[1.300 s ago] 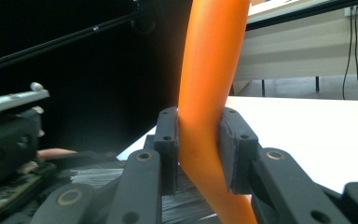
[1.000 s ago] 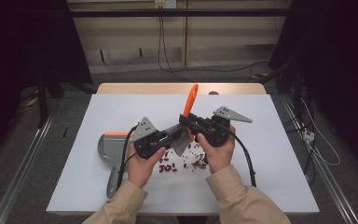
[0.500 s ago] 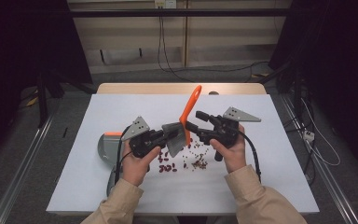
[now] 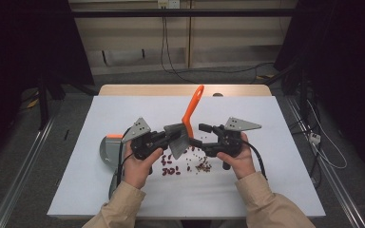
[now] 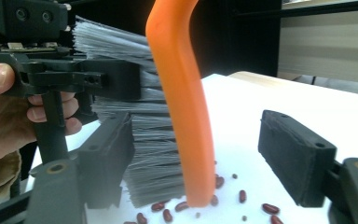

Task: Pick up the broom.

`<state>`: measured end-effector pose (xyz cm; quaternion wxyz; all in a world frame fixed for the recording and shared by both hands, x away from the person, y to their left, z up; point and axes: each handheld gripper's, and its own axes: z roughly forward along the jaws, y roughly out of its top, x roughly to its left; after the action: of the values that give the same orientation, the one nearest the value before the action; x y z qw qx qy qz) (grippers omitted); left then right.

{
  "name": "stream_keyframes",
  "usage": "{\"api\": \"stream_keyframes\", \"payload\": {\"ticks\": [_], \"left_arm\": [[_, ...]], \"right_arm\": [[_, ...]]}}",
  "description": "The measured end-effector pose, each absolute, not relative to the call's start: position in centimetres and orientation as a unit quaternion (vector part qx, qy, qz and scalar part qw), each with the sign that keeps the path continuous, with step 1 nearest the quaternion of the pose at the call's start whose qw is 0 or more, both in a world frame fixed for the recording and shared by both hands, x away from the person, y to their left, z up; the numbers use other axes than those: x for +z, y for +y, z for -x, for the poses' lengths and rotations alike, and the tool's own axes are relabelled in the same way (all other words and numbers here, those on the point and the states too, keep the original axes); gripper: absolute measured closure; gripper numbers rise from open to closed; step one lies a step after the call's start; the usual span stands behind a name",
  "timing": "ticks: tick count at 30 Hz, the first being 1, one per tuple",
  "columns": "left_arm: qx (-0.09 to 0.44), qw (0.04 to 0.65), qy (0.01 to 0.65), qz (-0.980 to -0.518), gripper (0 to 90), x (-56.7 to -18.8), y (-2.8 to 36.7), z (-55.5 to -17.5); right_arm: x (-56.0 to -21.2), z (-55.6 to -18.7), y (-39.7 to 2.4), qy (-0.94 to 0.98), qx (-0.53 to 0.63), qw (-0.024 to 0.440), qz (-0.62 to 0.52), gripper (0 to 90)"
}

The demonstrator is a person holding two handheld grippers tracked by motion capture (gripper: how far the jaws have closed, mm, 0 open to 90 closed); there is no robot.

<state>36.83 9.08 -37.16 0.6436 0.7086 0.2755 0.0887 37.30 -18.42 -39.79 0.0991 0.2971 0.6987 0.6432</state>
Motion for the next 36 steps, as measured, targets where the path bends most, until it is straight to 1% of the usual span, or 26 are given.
{"api": "stream_keyframes", "payload": {"ticks": [2, 7, 12, 16, 19, 20, 21, 22, 23, 24, 25, 27, 36], "left_arm": [[0.088, 0.645, 0.275, -0.708, 84.9, -37.2, 9.0, -36.8], [0.077, 0.651, 0.27, -0.705, 84.9, -37.2, 8.7, -36.8], [0.066, 0.657, 0.264, -0.703, 84.9, -37.2, 8.5, -36.7], [0.057, 0.661, 0.259, -0.702, 84.9, -37.2, 8.4, -36.8], [0.057, 0.663, 0.253, -0.702, 84.9, -37.3, 8.3, -36.8], [0.057, 0.663, 0.252, -0.702, 84.9, -37.3, 8.3, -36.8], [0.058, 0.663, 0.251, -0.702, 85.0, -37.3, 8.3, -36.7], [0.059, 0.665, 0.251, -0.7, 85.0, -37.2, 8.3, -36.7], [0.058, 0.669, 0.252, -0.697, 85.0, -37.2, 8.4, -36.7], [0.054, 0.674, 0.255, -0.692, 85.0, -37.2, 8.5, -36.8], [0.051, 0.677, 0.254, -0.689, 85.0, -37.2, 8.6, -36.9], [0.047, 0.681, 0.256, -0.685, 84.8, -37.2, 8.6, -36.9], [0.046, 0.677, 0.258, -0.688, 80.7, -37.5, 8.6, -37.1]], "right_arm": [[-39.9, -37.3, -18.2, 0.703, 0.639, 0.102, -0.295, 25.9], [-40.4, -37.6, -17.8, 0.707, 0.637, 0.089, -0.293, 25.9], [-41.1, -38.0, -17.5, 0.715, 0.635, 0.071, -0.284, 26.3], [-41.4, -38.0, -17.1, 0.717, 0.64, 0.05, -0.271, 28.6], [-41.5, -38.1, -17.0, 0.718, 0.644, 0.039, -0.261, 33.9], [-41.5, -38.1, -17.0, 0.717, 0.646, 0.036, -0.26, 37.8], [-41.5, -38.2, -17.1, 0.716, 0.648, 0.022, -0.259, 44.2], [-41.5, -38.2, -17.1, 0.716, 0.648, 0.022, -0.259, 44.2], [-41.5, -38.2, -17.3, 0.717, 0.647, 0.022, -0.258, 50.8], [-41.5, -38.2, -17.8, 0.72, 0.649, -0.002, -0.247, 61.8], [-41.5, -38.2, -17.8, 0.72, 0.649, -0.002, -0.247, 61.8], [-41.2, -38.0, -18.2, 0.722, 0.648, -0.008, -0.244, 68.0], [-40.2, -37.4, -19.0, 0.736, 0.627, 0.005, -0.254, 69.5]]}}
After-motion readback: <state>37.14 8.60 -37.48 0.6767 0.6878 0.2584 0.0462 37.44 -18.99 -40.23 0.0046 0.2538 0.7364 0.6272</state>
